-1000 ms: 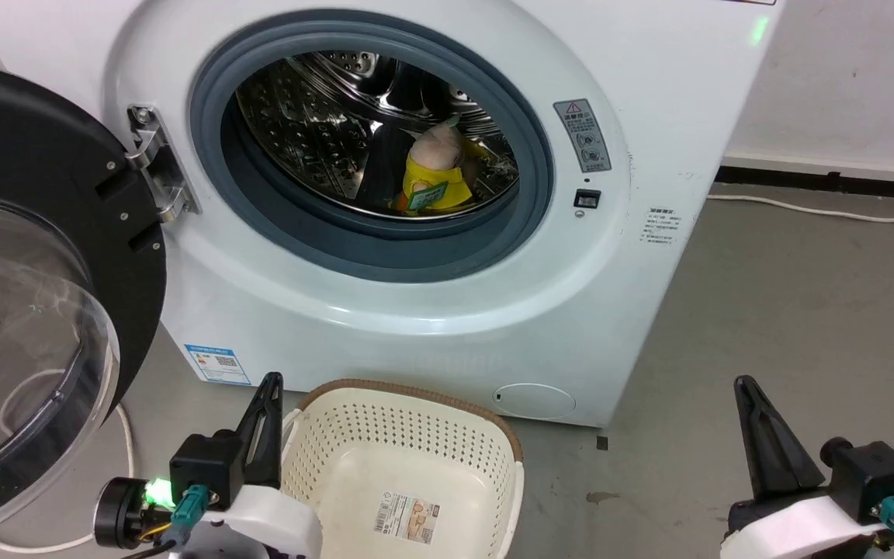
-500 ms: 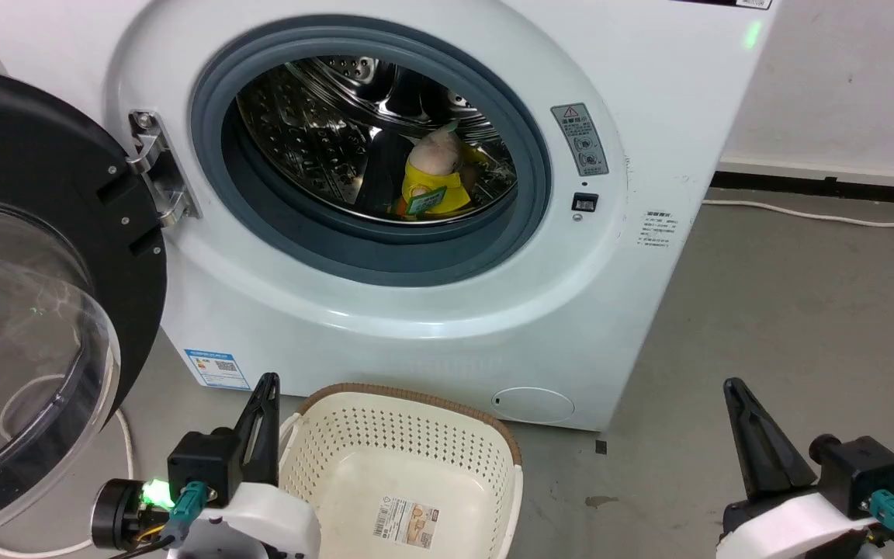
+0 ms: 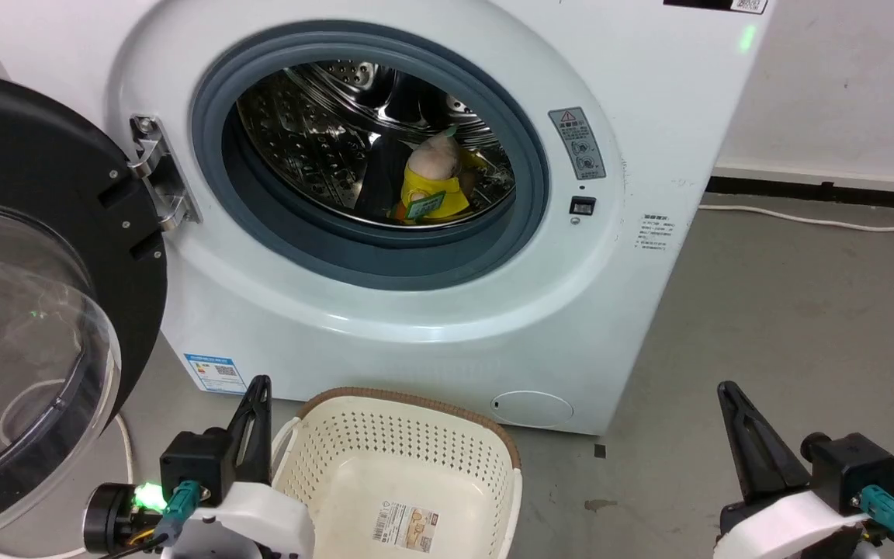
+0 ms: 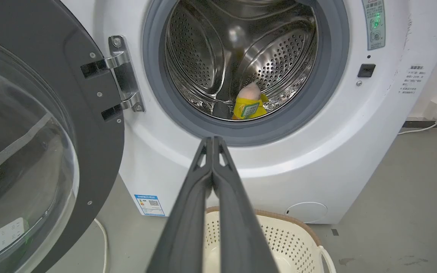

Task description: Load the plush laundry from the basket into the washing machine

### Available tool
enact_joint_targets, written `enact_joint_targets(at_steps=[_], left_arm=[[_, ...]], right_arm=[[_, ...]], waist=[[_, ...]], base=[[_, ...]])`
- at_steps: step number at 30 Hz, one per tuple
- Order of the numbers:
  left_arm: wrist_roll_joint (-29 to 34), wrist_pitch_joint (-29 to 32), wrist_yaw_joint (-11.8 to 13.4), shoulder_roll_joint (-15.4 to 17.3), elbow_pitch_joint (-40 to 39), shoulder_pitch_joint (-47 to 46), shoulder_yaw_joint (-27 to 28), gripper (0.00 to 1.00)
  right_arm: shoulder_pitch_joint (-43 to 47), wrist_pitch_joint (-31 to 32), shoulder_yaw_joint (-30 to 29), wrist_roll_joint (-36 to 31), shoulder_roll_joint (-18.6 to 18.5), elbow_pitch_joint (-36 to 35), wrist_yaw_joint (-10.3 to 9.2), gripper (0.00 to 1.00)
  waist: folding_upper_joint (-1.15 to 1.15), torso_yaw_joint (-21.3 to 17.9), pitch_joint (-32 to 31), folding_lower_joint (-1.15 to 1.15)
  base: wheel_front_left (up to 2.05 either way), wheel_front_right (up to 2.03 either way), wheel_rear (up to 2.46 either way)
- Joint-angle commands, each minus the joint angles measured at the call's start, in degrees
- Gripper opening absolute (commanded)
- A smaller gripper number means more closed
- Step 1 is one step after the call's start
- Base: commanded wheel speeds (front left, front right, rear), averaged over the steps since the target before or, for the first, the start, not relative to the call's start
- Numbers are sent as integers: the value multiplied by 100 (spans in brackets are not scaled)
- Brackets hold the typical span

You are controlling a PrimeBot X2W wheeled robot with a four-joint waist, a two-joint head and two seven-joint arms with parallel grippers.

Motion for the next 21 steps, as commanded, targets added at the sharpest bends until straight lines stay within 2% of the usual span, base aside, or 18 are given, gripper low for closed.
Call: enact_joint_targets(at_steps=[1, 21], left_arm=[[48, 37, -31, -21, -39, 71, 26, 0], [147, 271, -58, -105, -174, 109, 192, 0]], right_arm=[[-87, 23, 14, -48, -1, 18, -3, 0], [-126, 258, 40, -169, -1, 39, -4, 0]], waist=[[0, -1, -3, 0], [0, -23, -79, 0]], base=[[0, 0, 0], [0, 0, 0]])
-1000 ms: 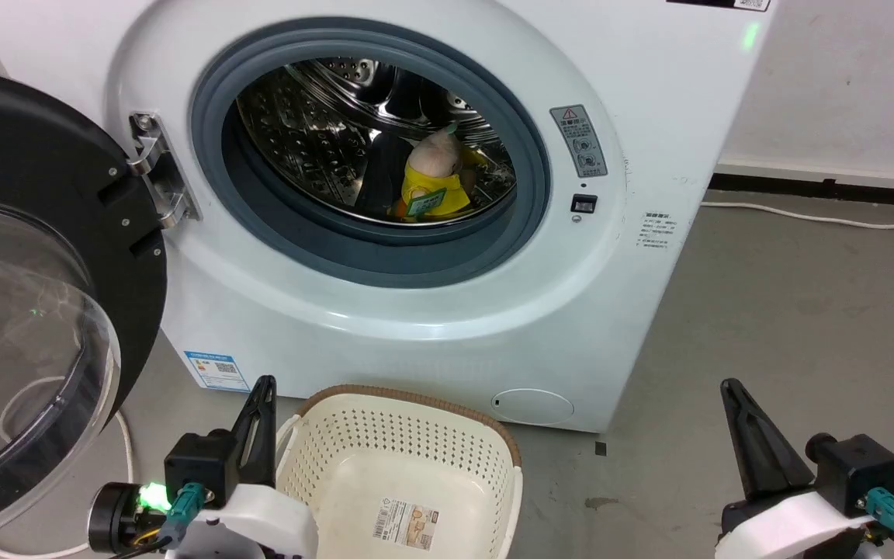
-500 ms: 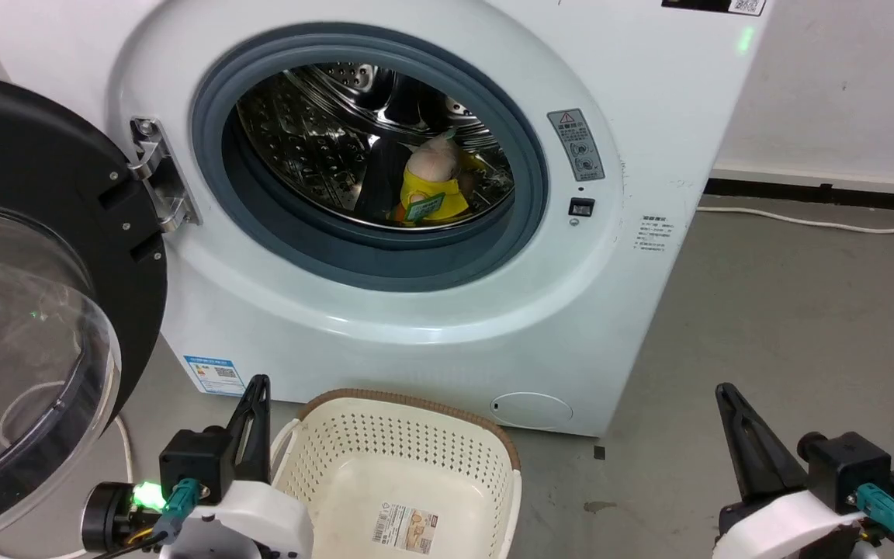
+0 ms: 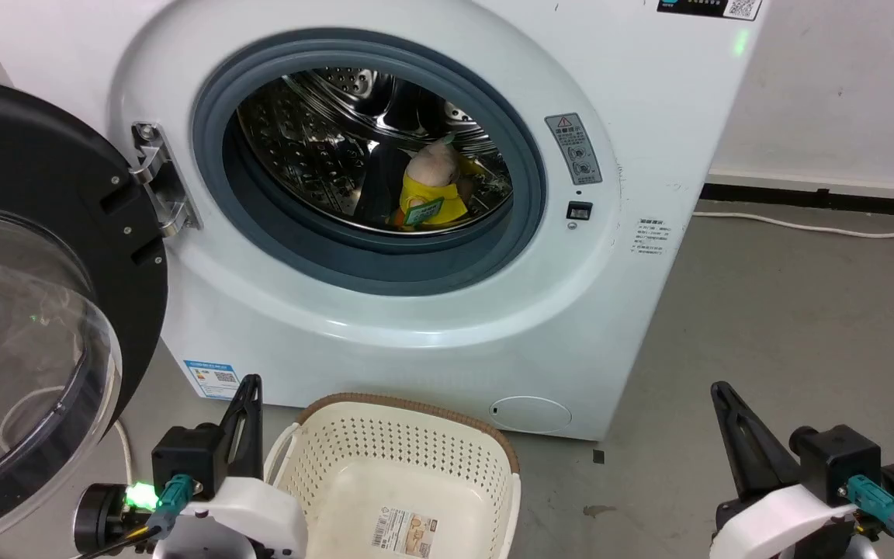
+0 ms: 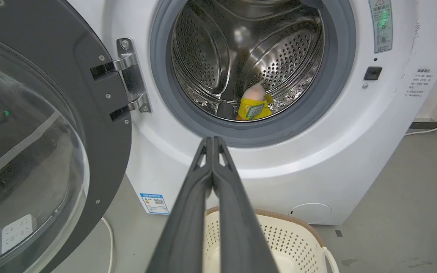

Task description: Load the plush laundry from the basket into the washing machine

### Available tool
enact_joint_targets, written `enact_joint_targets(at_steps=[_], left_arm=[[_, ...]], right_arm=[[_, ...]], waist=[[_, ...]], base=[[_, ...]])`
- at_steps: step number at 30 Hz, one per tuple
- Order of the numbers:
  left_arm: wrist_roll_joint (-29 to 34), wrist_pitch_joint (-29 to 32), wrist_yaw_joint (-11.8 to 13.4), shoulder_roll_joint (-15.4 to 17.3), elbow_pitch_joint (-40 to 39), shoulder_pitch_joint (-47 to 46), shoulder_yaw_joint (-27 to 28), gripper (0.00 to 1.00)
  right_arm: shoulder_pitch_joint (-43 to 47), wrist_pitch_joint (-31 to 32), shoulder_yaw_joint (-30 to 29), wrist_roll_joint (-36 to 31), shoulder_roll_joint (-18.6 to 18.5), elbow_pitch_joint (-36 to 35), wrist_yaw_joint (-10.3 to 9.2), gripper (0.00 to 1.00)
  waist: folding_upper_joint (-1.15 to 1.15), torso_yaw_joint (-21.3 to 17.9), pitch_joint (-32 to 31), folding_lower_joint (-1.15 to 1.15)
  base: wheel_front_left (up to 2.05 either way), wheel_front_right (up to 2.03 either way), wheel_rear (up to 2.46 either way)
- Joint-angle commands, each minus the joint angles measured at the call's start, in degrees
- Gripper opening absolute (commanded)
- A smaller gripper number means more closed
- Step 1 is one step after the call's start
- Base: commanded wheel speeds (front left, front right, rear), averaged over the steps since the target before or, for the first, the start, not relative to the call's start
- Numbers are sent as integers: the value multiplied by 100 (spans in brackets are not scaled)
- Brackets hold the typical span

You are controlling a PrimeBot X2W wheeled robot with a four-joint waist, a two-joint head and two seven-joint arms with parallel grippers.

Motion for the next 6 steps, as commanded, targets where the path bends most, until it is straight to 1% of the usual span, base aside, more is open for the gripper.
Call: enact_joint_targets(at_steps=[1, 6], left_arm=[[52, 31, -18, -36, -41, 92, 25, 0], [77, 90, -24, -57, -75, 102, 66, 0]], right_arm=[[-58, 42, 7, -27, -1, 25, -4, 0], [-68, 101, 14, -57, -1, 30, -4, 0]], waist=[[0, -1, -4, 0], [0, -7, -23, 0]], base=[[0, 0, 0], [0, 0, 0]])
